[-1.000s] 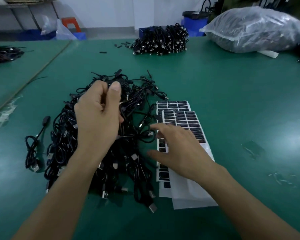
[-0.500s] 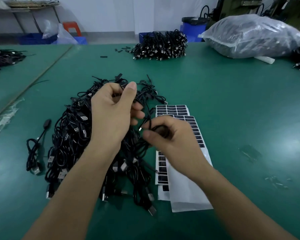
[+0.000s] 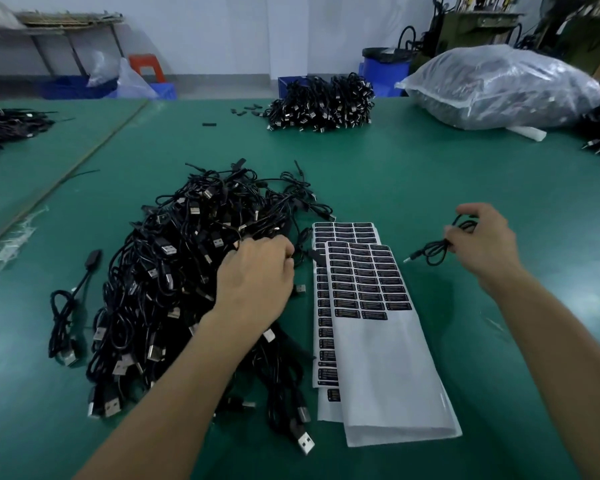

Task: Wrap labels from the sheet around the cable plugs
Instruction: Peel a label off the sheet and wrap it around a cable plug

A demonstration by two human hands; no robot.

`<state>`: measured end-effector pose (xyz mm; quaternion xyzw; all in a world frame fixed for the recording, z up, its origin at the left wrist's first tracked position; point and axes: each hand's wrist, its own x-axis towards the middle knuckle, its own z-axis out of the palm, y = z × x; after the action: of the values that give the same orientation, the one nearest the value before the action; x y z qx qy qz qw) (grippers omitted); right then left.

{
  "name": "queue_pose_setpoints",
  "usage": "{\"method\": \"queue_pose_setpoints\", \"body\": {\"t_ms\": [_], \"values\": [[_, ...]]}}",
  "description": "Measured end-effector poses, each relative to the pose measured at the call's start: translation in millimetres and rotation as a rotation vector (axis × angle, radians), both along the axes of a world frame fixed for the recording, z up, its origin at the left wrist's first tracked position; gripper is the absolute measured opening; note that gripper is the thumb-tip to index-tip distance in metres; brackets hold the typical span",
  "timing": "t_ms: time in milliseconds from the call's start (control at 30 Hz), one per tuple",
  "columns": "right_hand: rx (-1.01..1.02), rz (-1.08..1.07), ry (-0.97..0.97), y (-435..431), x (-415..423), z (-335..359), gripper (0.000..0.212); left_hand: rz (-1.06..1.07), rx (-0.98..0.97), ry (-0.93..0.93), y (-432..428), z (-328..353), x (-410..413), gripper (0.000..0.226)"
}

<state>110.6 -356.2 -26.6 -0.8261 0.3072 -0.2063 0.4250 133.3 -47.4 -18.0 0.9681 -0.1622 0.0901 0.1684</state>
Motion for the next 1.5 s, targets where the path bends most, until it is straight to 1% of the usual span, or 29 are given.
{"method": "queue_pose_setpoints", "body": {"t_ms": [100, 133, 200, 233, 300, 333, 400, 433, 500, 567, 600, 633, 667, 700, 767, 800, 867, 933, 1000, 1033, 1100, 1167, 1200, 1300, 1367, 1400, 1433, 1467, 1500], "values": [[-0.066, 0.098, 0.112, 1.6, 5.3, -3.1, 0.057, 0.020, 0.152, -0.033, -10.5, -1.7, 8.0, 0.028], [-0.060, 0.138, 0.130, 4.7, 5.7, -2.6, 0.063, 0.036, 0.196, -0.016, -14.2, -0.6, 10.5, 0.026], [-0.074, 0.183, 0.173, 11.1, 5.1, -3.8, 0.069, 0.070, 0.293, -0.001, -19.3, 1.8, 14.5, 0.013], [-0.120, 0.165, 0.203, 14.4, 3.9, -5.5, 0.070, 0.084, 0.322, -0.001, -20.1, 1.6, 16.6, 0.014], [-0.250, 0.086, 0.241, 25.6, -2.7, -8.3, 0.067, 0.090, 0.347, -0.003, -19.5, 0.0, 17.8, 0.029], [-0.305, 0.068, 0.228, 34.0, -6.8, -8.9, 0.063, 0.091, 0.327, -0.007, -18.4, -1.7, 17.3, 0.032], [-0.372, 0.097, 0.157, 55.2, -12.8, -9.9, 0.050, 0.089, 0.251, -0.028, -15.6, -3.0, 13.7, 0.021], [-0.392, 0.136, 0.120, 66.9, -14.5, -8.9, 0.044, 0.084, 0.195, -0.053, -13.6, -3.6, 10.7, 0.018], [-0.387, 0.267, 0.027, 90.7, -15.5, -2.5, 0.034, 0.077, 0.056, -0.096, -10.0, -3.3, 2.3, 0.023], [-0.292, 0.438, -0.079, 113.1, -17.5, 5.6, 0.029, 0.052, -0.103, -0.163, -6.1, -2.5, -7.8, 0.022], [-0.217, 0.514, -0.101, 122.5, -19.0, 9.1, 0.033, 0.024, -0.158, -0.205, -3.8, -1.7, -13.4, 0.020], [-0.117, 0.576, -0.092, 130.8, -19.9, 13.0, 0.043, -0.011, -0.191, -0.250, -1.1, -1.6, -18.3, 0.016], [0.019, 0.619, -0.060, 137.6, -20.6, 16.5, 0.054, -0.049, -0.201, -0.293, 1.9, -1.8, -22.6, 0.013], [0.186, 0.647, -0.034, 142.8, -20.7, 18.5, 0.058, -0.088, -0.196, -0.325, 5.3, -2.2, -26.2, 0.012], [0.502, 0.623, -0.043, 148.8, -19.5, 18.1, 0.051, -0.158, -0.160, -0.350, 12.4, -2.2, -31.5, 0.018], [0.594, 0.584, -0.062, 150.8, -19.2, 17.0, 0.046, -0.187, -0.142, -0.348, 15.8, -1.5, -33.8, 0.022], [0.666, 0.533, -0.092, 154.0, -21.0, 15.7, 0.031, -0.209, -0.107, -0.332, 22.3, -0.6, -37.0, 0.017], [0.778, 0.514, -0.123, 153.8, -24.3, 14.3, 0.010, -0.181, -0.071, -0.315, 28.6, 1.3, -39.4, 0.010], [0.923, 0.490, -0.156, 149.5, -27.3, 16.5, 0.014, -0.151, -0.038, -0.298, 36.1, 4.2, -41.1, 0.010], [0.959, 0.496, -0.167, 145.5, -28.5, 16.7, 0.014, -0.148, -0.019, -0.294, 40.5, 5.4, -42.3, 0.010], [0.982, 0.575, -0.161, 139.5, -32.8, 17.0, 0.009, -0.172, 0.017, -0.294, 50.4, 6.4, -45.5, 0.009], [0.997, 0.638, -0.134, 137.3, -36.7, 16.2, 0.013, -0.201, 0.056, -0.285, 59.5, 6.5, -49.2, 0.013], [0.999, 0.628, -0.123, 136.6, -38.2, 15.4, 0.013, -0.198, 0.080, -0.264, 62.8, 7.3, -51.2, 0.016], [0.947, 0.562, -0.108, 133.9, -41.7, 11.5, 0.018, -0.109, 0.140, -0.203, 68.3, 11.0, -53.0, 0.014], [0.950, 0.574, -0.136, 132.1, -44.1, 9.0, 0.015, -0.023, 0.171, -0.127, 69.8, 15.2, -55.1, 0.019], [0.940, 0.591, -0.150, 131.2, -45.8, 8.4, 0.013, 0.020, 0.190, -0.102, 69.6, 19.4, -56.7, 0.017], [0.916, 0.604, -0.164, 130.3, -47.0, 7.9, 0.011, 0.039, 0.208, -0.103, 67.3, 23.4, -58.1, 0.008], [0.880, 0.611, -0.174, 130.0, -48.0, 8.2, 0.012, 0.044, 0.210, -0.107, 62.1, 28.6, -59.6, 0.009], [0.835, 0.612, -0.186, 130.0, -48.6, 8.1, 0.017, 0.028, 0.181, -0.106, 53.9, 33.4, -60.1, 0.025]]}}
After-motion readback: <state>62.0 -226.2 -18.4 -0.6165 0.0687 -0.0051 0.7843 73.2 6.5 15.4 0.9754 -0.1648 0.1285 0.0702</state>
